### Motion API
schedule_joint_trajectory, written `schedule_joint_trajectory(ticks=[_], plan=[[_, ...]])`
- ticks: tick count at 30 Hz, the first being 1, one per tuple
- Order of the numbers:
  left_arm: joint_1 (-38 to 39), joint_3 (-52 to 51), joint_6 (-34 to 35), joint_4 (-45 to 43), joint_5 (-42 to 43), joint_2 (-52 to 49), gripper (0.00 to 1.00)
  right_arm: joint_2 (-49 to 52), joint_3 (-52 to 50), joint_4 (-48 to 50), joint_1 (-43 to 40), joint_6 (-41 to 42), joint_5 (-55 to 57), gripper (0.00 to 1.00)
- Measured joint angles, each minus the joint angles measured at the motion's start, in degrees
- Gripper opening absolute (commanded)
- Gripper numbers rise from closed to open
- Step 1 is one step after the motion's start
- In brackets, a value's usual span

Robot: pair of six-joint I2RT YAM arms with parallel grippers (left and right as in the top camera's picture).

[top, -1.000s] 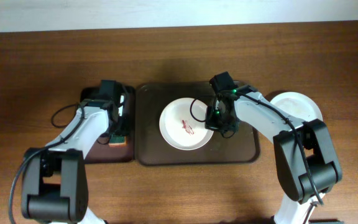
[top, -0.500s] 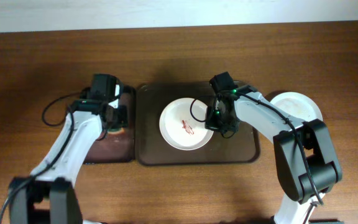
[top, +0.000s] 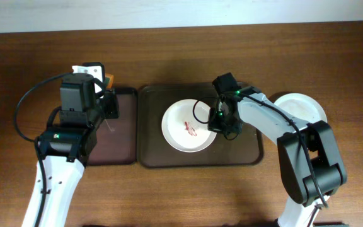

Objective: Clean dirty plates on tray and stack at the side
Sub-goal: 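Grasp the green sponge from the black tray with the left gripper, then scrub the held plate with the sponge in the left gripper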

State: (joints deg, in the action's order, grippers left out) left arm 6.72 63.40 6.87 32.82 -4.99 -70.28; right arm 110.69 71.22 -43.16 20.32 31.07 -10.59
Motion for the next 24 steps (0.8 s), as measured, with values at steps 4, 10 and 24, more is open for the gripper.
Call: schedule_joint_trajectory(ticks=[4,10,24], plan=[[0.0,0.0,0.0,-0.13,0.0,0.02,0.0,0.0,0.0,-0.02,0.0,-0.02,0.0,0.04],[0.0,0.0,0.0,-0.33,0.0,0.02,0.0,0.0,0.0,0.0,0.0,0.0,0.0,0.04],[0.13,0.09,1.62,1.79,4.61,-10.49,0.0,0.0,0.0,-0.02,0.0,-0.02,0.0,0.04]])
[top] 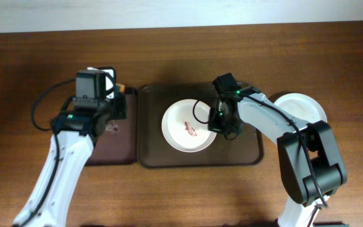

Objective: Clean dirty plates on tray and stack at the side
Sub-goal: 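Scrub the held plate with the sponge in the left gripper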

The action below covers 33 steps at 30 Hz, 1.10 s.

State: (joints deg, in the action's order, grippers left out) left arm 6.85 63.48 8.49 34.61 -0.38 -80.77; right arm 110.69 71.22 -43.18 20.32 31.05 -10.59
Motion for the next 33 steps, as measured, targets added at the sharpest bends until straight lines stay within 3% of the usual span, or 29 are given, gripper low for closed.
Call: schedule_joint_trajectory(ticks=[5,9,12,17,20,24,33], plan=[[0.15,0.02,5.38,0.94,7.5,-11.72,0.0,0.0,0.0,0.0,0.0,-0.02,0.0,0.04],[2.8,0.02,5.6,-3.78,19.91,-20.09,0.0,0.0,0.0,0.0,0.0,0.0,0.0,0.04],[6.62,0.02,4.72,-6.05,25.16,-21.27,0.0,0.0,0.0,-0.02,0.0,0.0,0.0,0.04],[12.13,0.02,5.31,-8.74,26.93,-21.27,0.0,0.0,0.0,-0.02,0.0,0.0,0.0,0.04],[14.69,0.02,11.1,-10.49,25.22,-21.73,0.0,0.0,0.0,0.0,0.0,0.04,0.0,0.04],[15.91,0.07,15.91,-16.13,32.11,-26.25,0.0,0.0,0.0,-0.02,0.0,0.02,0.0,0.04],[17.94,0.07,19.82,-24.41,47.56,-34.58,0.0,0.0,0.0,0.0,-0.02,0.02,0.0,0.04]])
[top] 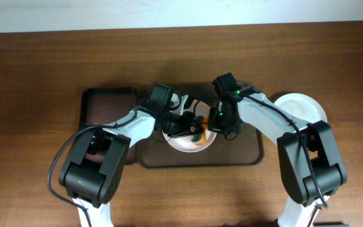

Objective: Clean dirty plates on tray and stack at the side

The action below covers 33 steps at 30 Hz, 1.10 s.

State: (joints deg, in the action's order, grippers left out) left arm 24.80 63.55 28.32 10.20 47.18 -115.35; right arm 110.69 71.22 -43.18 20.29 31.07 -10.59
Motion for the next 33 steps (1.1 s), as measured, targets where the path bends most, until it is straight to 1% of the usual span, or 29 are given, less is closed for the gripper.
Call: schedule_joint_trajectory(ticks=[4,8,10,13,15,17,20,22,24,27,29,30,33], plan=[[0.0,0.0,1.66,-0.24,-0.04,-0.94,0.0,0.0,0.0,-0.02,0.0,0.0,0.0,0.04],[0.22,0.11,2.8,-0.2,-6.86,-1.03,0.0,0.0,0.0,0.0,0.02,-0.02,0.0,0.04],[0.02,0.39,2.84,-0.15,-8.81,-1.03,0.0,0.02,0.0,0.0,0.02,-0.02,0.0,0.04],[-1.95,1.31,2.19,2.99,-11.54,-0.35,0.0,0.02,0.0,-0.02,0.0,0.0,0.0,0.04],[-3.5,1.31,0.74,6.16,-15.41,1.31,0.0,0.02,0.0,-0.04,0.02,0.0,-0.02,0.04],[-4.26,1.29,-1.09,9.09,-21.07,4.2,0.0,0.02,0.0,-0.04,0.02,0.02,-0.02,0.04],[-4.42,1.18,-3.3,12.96,-24.3,7.93,0.0,0.02,0.0,-0.07,0.02,0.02,0.0,0.04],[-4.48,1.18,-6.51,15.58,-25.46,12.28,0.0,0.02,0.0,-0.17,0.02,0.0,-0.02,0.04],[-5.38,1.18,-9.66,20.11,-28.37,17.7,0.0,0.02,0.0,-0.26,0.02,0.0,-0.02,0.04],[-10.27,1.27,-15.21,27.63,-37.16,24.02,0.0,0.02,0.0,-0.26,0.02,0.02,0.0,0.04],[-13.99,1.18,-19.85,31.47,-44.78,24.74,0.0,0.02,0.0,-0.24,0.0,0.0,0.0,0.04],[-15.89,1.03,-20.68,32.06,-46.21,24.61,0.0,0.02,0.0,-0.24,0.0,0.0,0.0,0.04],[-18.23,-0.66,-22.32,31.63,-48.59,23.04,0.0,0.02,0.0,-0.26,0.0,-0.02,0.0,0.04]])
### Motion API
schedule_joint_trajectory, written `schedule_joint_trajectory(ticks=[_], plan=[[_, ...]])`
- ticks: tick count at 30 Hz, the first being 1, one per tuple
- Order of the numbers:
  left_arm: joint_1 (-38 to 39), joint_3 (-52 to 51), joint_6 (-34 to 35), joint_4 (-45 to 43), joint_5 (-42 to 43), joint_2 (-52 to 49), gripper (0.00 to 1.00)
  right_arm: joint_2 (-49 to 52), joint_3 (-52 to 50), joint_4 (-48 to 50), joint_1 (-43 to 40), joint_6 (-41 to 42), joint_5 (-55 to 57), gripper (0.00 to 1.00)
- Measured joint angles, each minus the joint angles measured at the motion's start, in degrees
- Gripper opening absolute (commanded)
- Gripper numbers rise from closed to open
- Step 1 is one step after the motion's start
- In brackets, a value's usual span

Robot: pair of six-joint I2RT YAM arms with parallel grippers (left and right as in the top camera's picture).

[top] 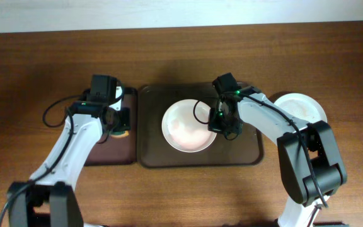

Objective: Clean dirty plates on tray and stack at the side

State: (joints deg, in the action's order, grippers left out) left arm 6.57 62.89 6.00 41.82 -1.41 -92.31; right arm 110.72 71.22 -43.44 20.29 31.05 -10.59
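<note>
A white plate (181,126) lies in the large dark tray (247,151) at the middle of the table; its face shows no red smear, only a faint pinkish sheen. My right gripper (219,124) sits at the plate's right rim, and it looks shut on that rim. My left gripper (120,126) is over the small dark tray (103,154) on the left, shut on an orange and green sponge (124,132) that is down at the tray's right part.
Another white plate (301,107) rests on the wooden table right of the large tray, partly under my right arm. The two trays stand side by side, almost touching. Cables loop from both arms.
My left gripper was on the plate with the sponge; now it is back over the small left tray, sponge still held. The red smear is gone. The right arm has not moved.
First my left gripper stood over the small tray with the sponge, and the plate carried a red smear. Then it was nearer the large tray. Then the sponge was on the plate's face. Now the plate is clean and the sponge is at the small tray.
</note>
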Motion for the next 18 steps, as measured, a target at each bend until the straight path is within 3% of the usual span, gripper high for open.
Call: schedule_joint_trajectory(ticks=[3,4,5,6,7,10,11,14,18], plan=[[-0.7,-1.49,-0.66,-0.55,-1.03,-5.7,0.0,0.0,0.0,0.0,0.0,0.0,0.0,0.04],[-0.63,-1.73,-0.68,-0.7,-1.03,-7.82,0.06,0.0,0.0,0.0,0.02,0.0,0.0,0.04],[-0.66,-1.75,-0.68,-0.83,-1.03,-8.94,0.42,0.0,0.0,0.0,0.0,0.02,0.0,0.04],[-0.66,-1.73,-0.66,-1.16,-1.05,-9.84,0.9,0.0,0.0,0.0,0.0,0.02,0.0,0.04],[-0.63,-1.73,-1.36,-1.62,-1.44,-10.8,0.93,0.0,0.0,0.0,0.0,0.0,0.0,0.04],[-0.61,-1.75,-1.31,-2.49,-2.14,-11.21,0.92,0.0,0.0,0.0,0.0,0.02,0.0,0.04],[-0.61,-1.75,-1.29,-3.56,-2.29,-11.21,0.86,0.0,0.0,0.0,0.0,0.02,0.0,0.04],[-0.59,-1.79,-1.53,-6.78,-2.34,-11.23,0.56,0.0,0.0,0.0,0.02,0.02,0.0,0.04],[-0.59,-1.79,-1.73,-8.26,-2.27,-11.28,0.45,0.0,0.0,0.0,0.0,0.04,0.0,0.04]])
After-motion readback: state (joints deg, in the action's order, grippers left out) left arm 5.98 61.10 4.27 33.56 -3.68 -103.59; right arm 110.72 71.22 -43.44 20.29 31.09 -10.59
